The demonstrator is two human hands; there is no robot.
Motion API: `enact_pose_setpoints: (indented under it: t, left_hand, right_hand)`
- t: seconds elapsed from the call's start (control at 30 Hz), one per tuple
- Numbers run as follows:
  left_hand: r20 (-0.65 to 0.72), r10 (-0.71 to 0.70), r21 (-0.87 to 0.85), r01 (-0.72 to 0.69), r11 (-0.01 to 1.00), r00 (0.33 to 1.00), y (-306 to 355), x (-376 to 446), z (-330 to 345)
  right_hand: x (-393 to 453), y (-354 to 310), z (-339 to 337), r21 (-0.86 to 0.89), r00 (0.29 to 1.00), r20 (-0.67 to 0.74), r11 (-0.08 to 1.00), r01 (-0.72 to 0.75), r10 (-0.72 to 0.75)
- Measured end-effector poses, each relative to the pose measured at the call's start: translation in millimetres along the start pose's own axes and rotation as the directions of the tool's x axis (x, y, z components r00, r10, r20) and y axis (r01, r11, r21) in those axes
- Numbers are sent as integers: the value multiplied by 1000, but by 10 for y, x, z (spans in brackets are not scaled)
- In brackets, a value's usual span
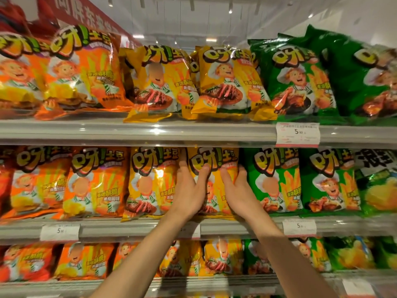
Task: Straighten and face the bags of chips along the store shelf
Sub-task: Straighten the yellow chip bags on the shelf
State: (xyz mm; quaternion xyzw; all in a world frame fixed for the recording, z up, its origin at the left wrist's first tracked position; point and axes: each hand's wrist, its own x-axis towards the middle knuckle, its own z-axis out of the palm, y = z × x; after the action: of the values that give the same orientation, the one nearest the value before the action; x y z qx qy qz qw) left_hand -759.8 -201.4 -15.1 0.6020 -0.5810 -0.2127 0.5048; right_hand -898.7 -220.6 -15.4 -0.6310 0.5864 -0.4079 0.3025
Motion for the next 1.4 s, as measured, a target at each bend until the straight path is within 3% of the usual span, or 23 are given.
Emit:
enact_pose_setpoints:
  t: [0.07,0.13,0.27,0.33,0.4,0.47,0.53,0.67,0.83,0.93,1.0,1.13,1.27,1.4]
  left_hand:
    - [-57,111,102,-105,989,992,28,4,-21]
    - [-25,170,220,-161,962,985,49,61,-32]
    - [165,209,509,-264,819,964,76,141,-38]
    - [187,230,589,-296,752,955,36,190,-12]
    - [192,209,627,-283,726,959,57,207,-3]
    - [170,185,593,-250,766,968,56,235,-13]
    - [152,158,457,-211,864,976,71,214,-44]
    - [75,132,201,-145,969,988,23,115,-130]
    - [45,220,49,-223,974,974,-137,-259,-390]
    - [-14,190,-56,-191,980,982,-199,-537,-515]
    - [-22,133,-132,-135,982,991,-243,-735,-538]
    - [-62,-17,-249,0,968,998,-399,-1108,-508]
    - [-90,-135,-254,109,961,987,-533,-1354,-454]
    - [-99,-167,-264,136,955,981,-618,-1437,-478]
  right_hand:
    - [-99,-22,10,-67,981,-78,983,174,-179]
    - [-94,-33,40,-183,945,-105,940,288,-310]
    - [40,19,70,-413,921,16,836,362,-390]
    - [90,121,110,-570,870,58,699,432,-490]
    - [117,143,136,-645,858,90,627,437,-505]
    - [149,149,139,-667,854,81,609,429,-514]
    - [114,109,115,-605,864,85,663,440,-496]
    - [-59,16,-31,-215,943,-8,922,322,-331]
    - [-313,282,-245,6,970,89,974,228,-227]
    - [-578,475,-364,196,972,68,958,208,-225]
    - [-726,621,-436,221,974,44,953,207,-221]
    - [-979,956,-521,71,981,25,979,190,-192]
    - [-1099,1277,-524,132,997,70,991,6,-15]
    - [-1140,1358,-468,163,995,89,984,-65,51]
